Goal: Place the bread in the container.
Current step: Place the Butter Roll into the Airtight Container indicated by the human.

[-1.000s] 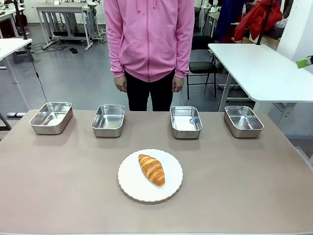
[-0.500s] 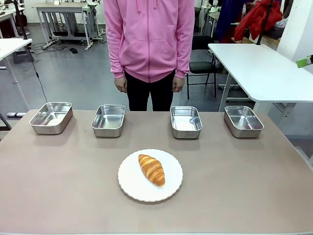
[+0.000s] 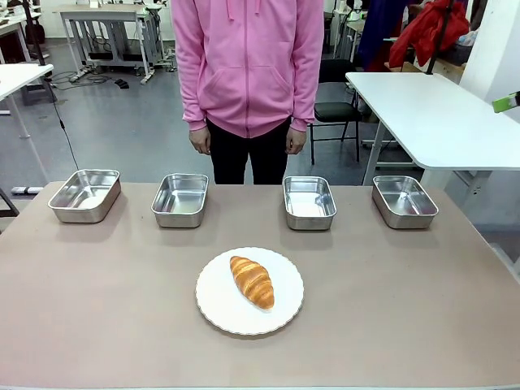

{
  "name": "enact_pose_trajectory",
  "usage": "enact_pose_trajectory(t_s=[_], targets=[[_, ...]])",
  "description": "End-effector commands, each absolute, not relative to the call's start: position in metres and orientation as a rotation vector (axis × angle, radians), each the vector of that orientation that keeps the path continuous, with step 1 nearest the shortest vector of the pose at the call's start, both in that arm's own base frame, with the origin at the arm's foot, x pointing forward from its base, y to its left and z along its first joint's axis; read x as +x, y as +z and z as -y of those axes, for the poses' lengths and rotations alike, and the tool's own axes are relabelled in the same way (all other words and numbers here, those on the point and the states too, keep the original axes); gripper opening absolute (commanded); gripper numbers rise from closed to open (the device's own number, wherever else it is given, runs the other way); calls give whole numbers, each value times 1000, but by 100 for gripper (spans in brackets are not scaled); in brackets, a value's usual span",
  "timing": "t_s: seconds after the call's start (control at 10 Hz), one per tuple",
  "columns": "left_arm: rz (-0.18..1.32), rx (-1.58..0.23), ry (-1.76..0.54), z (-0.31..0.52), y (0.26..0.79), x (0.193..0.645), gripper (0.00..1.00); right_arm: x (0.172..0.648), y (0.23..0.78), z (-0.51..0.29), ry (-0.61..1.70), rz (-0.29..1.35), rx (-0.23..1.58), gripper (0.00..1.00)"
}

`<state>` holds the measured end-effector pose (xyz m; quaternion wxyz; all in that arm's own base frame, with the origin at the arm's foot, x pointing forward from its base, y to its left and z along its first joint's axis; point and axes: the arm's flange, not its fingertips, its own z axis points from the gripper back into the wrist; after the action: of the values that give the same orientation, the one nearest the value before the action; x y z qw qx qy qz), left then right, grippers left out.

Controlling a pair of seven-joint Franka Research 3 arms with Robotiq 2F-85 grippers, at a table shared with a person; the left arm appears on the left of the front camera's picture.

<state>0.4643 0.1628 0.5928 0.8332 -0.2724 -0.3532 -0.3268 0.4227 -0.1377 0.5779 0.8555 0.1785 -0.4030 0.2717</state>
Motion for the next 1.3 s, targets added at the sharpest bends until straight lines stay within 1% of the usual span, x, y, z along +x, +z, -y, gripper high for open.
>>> enact_pose_trajectory(t_s=[0.0,1.2], targets=[[754,-584,-692,-162,593,464,100,425,577,140,589,868,384,100],[754,-584,-692,-162,593,464,100,425,577,140,589,868,384,100]])
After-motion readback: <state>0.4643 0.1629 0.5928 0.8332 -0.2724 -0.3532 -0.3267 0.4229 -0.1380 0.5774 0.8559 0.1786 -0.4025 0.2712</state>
